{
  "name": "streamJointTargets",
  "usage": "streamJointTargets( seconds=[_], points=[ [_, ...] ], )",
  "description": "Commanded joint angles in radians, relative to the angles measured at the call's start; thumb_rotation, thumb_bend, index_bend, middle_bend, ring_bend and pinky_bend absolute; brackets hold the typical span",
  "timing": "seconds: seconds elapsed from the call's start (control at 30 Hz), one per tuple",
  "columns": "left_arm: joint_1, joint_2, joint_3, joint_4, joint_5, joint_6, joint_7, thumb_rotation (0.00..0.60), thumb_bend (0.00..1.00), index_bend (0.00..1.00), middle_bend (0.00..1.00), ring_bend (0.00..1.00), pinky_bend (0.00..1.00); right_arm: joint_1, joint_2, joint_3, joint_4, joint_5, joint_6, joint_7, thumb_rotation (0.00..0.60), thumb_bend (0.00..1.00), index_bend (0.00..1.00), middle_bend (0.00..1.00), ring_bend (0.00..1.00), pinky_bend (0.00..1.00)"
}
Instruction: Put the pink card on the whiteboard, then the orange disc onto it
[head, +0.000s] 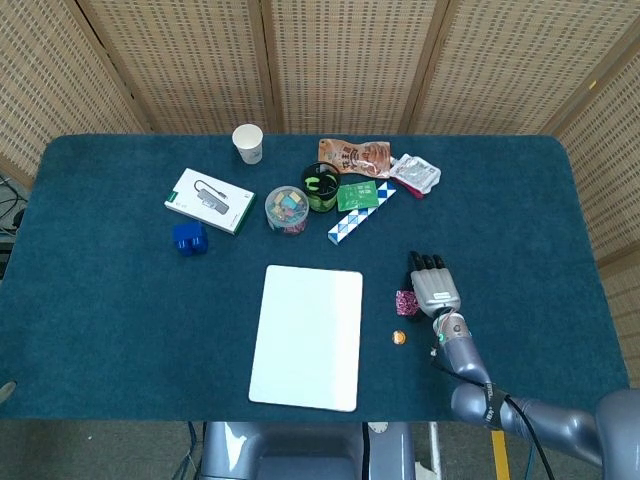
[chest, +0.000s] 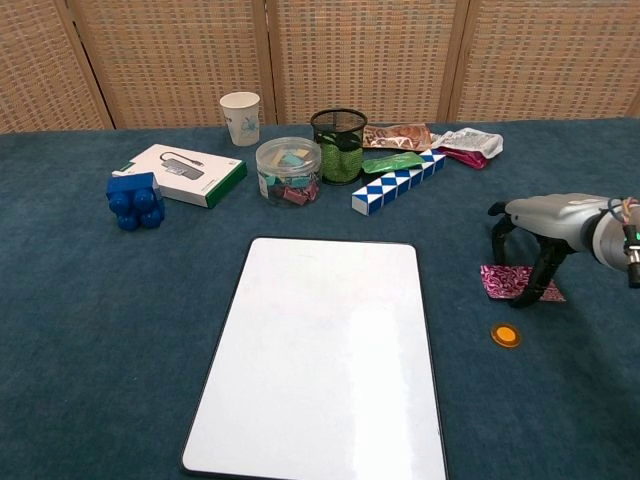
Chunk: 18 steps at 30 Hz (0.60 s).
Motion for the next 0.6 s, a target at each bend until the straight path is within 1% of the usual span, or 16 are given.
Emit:
streamJointTargets(
  seconds=[0.03, 0.27, 0.47, 0.6],
  points=[
    [0.0, 0.0, 0.001, 0.0, 0.0, -0.001, -0.001, 0.6, 0.0, 0.0, 0.0, 0.0, 0.0, 0.0, 0.003, -0.006, -0.006, -0.014, 0.007, 0.005, 0.6, 0.16, 0.51, 0.0, 0.0, 0.0],
    [0.0, 0.001, 0.002, 0.0, 0.003, 0.0, -0.002, 0.6, 0.0, 0.0, 0.0, 0.0, 0.0, -0.003, 0.028, -0.007, -0.05, -0.06, 0.021, 0.036, 0.6, 0.16, 0.51, 0.0, 0.0, 0.0],
    [-0.001, 0.0, 0.003, 0.0, 0.004, -0.001, 0.0, 0.6, 0.0, 0.0, 0.0, 0.0, 0.0, 0.015, 0.072, 0.019, -0.166, -0.099, 0.038, 0.045, 0.6, 0.16, 0.51, 0.0, 0.0, 0.0],
    [-0.003, 0.0, 0.003, 0.0, 0.002, -0.004, 0.0, 0.6, 0.0, 0.0, 0.0, 0.0, 0.0, 0.048, 0.092, 0.045, -0.276, -0.087, 0.068, 0.001, 0.6, 0.16, 0.51, 0.0, 0.0, 0.0]
  ],
)
